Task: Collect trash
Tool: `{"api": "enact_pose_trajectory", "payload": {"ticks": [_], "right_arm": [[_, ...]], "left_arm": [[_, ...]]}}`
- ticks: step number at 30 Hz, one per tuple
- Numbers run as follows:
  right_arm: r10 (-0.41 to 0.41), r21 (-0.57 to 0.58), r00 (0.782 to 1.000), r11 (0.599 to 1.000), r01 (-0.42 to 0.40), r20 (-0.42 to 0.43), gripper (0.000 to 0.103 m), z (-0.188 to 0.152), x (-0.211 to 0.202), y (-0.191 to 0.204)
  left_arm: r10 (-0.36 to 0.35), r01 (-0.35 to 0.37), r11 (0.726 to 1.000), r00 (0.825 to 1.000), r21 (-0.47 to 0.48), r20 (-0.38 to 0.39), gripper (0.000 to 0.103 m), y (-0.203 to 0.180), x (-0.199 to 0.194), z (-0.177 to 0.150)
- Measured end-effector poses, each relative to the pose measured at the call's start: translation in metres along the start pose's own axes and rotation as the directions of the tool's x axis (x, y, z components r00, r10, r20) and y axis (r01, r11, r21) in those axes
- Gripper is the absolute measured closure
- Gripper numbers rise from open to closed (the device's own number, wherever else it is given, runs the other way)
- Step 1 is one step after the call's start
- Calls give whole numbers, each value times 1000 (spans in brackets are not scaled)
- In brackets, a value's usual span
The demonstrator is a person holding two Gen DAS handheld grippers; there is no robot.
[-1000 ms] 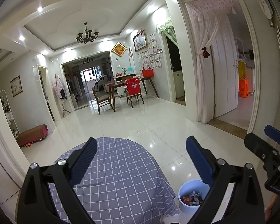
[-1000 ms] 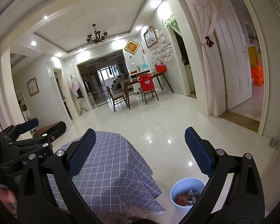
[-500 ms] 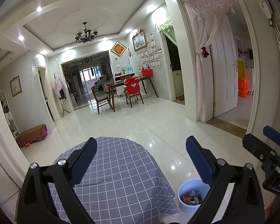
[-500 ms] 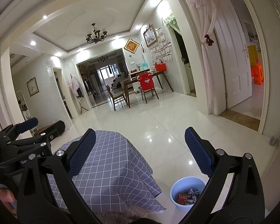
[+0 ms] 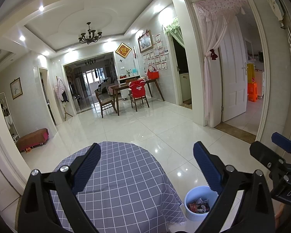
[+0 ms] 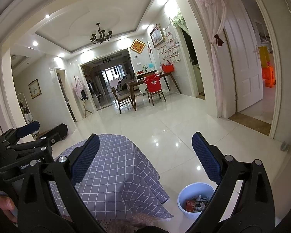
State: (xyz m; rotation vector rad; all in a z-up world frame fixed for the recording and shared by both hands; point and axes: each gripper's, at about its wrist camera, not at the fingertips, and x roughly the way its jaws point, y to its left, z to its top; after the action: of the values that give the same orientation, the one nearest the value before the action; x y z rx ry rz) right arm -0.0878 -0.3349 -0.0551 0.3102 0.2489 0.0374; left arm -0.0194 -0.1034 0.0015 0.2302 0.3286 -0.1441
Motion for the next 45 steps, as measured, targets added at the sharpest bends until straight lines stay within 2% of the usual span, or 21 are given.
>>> {"api": "enact_pose_trajectory", "payload": {"ticks": [45], "right_arm": [[30, -28, 999, 999, -31, -38, 9, 5, 14, 4]], "left_arm": [[14, -14, 1000, 1000, -16, -9, 9, -1, 3, -6]]}}
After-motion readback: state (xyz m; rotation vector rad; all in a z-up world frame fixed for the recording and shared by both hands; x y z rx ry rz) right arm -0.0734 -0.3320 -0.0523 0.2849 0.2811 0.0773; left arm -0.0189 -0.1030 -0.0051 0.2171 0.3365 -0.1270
